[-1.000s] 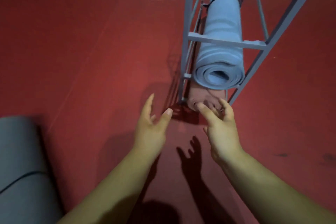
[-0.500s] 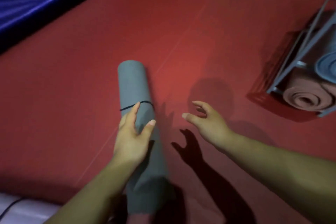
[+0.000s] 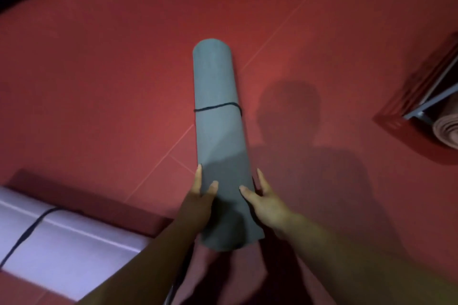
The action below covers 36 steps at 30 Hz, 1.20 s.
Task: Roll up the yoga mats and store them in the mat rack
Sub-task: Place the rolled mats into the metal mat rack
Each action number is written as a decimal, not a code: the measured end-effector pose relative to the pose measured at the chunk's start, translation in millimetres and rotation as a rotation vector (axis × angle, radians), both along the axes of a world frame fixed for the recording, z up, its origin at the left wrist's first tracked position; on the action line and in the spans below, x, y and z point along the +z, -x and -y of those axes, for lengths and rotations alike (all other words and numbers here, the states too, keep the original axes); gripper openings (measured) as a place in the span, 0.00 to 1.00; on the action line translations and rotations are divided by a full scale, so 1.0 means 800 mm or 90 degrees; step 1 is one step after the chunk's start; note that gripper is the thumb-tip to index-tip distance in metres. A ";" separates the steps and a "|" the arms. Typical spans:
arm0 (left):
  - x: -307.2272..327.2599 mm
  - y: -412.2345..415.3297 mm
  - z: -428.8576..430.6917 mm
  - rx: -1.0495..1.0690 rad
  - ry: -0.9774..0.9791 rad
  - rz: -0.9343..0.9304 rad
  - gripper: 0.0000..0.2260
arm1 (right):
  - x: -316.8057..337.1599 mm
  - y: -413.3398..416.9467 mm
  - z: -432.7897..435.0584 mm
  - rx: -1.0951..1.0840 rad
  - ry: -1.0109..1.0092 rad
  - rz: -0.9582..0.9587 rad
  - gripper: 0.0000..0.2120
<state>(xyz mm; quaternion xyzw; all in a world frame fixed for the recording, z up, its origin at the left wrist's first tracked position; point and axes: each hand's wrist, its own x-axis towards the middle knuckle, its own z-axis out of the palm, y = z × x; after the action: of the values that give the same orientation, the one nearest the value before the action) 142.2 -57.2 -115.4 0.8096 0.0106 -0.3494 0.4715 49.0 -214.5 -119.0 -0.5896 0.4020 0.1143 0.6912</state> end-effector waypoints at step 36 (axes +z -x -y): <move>0.410 0.183 0.232 -0.296 0.434 -0.172 0.36 | 0.449 0.276 0.132 -0.498 0.077 0.252 0.12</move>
<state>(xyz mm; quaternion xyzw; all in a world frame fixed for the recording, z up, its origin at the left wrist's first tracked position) -4.6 -243.0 212.4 0.5356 -0.2262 -0.5326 0.6151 -171.4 -320.3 240.5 -0.4429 0.4607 -0.2949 0.7103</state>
